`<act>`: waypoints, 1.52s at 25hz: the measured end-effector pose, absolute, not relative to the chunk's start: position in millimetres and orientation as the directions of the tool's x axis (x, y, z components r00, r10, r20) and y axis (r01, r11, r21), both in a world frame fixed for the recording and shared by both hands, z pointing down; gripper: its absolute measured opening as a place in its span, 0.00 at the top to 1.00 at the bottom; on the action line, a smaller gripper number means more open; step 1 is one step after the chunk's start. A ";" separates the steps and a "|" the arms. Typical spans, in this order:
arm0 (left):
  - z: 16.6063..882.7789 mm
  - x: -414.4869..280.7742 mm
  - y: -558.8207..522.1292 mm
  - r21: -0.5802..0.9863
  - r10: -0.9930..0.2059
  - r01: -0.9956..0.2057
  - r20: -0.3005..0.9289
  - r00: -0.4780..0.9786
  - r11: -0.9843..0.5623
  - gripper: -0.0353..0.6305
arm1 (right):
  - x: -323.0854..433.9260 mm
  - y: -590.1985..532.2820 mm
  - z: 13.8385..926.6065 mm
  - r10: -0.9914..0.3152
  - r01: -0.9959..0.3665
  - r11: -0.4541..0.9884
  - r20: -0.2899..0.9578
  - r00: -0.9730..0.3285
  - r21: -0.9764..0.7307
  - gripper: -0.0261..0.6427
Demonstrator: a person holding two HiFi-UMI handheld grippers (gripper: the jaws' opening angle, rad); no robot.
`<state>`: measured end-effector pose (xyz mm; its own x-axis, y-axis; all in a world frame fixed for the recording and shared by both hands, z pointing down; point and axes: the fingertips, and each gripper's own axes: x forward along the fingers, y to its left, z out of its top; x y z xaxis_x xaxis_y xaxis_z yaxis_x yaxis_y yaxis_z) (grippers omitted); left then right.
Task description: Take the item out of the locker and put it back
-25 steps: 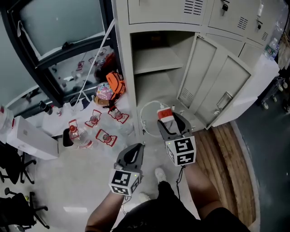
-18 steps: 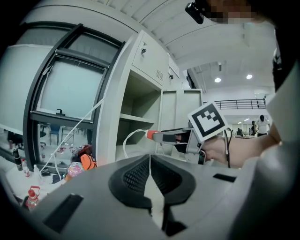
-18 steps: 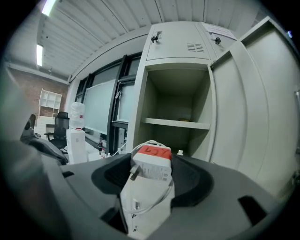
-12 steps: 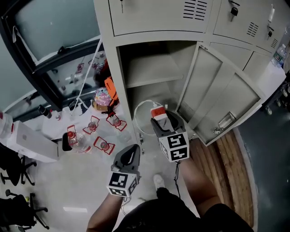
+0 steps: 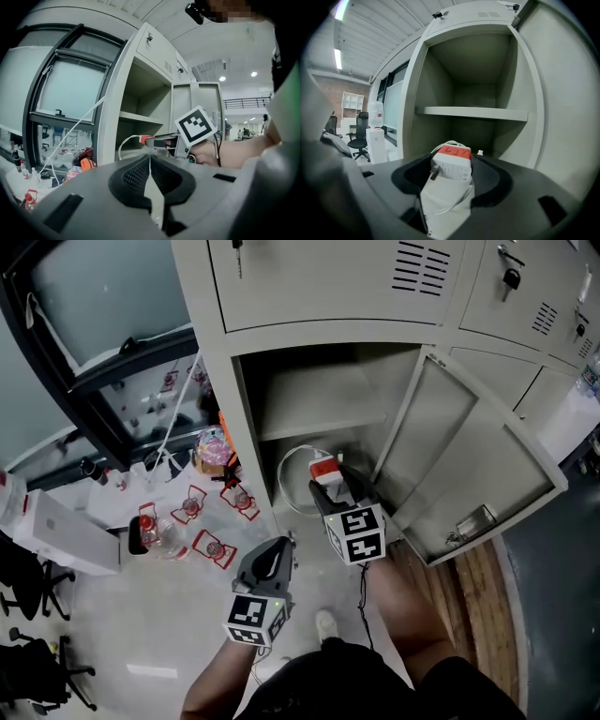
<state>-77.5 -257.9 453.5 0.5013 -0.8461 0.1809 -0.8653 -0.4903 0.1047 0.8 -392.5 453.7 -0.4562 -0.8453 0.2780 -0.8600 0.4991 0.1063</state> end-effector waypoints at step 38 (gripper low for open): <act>457.1 -83.3 -304.9 0.116 -0.884 -0.903 0.184 0.429 -0.414 0.93 | -19.1 -481.8 539.8 -0.733 -0.810 0.572 0.525 -0.433 0.130 0.57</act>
<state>-83.3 -304.9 457.1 0.4290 -0.8843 0.1844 -0.9029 -0.4139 0.1160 -19.1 -481.8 539.8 -0.4330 -0.7331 0.5245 -0.8102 0.5715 0.1300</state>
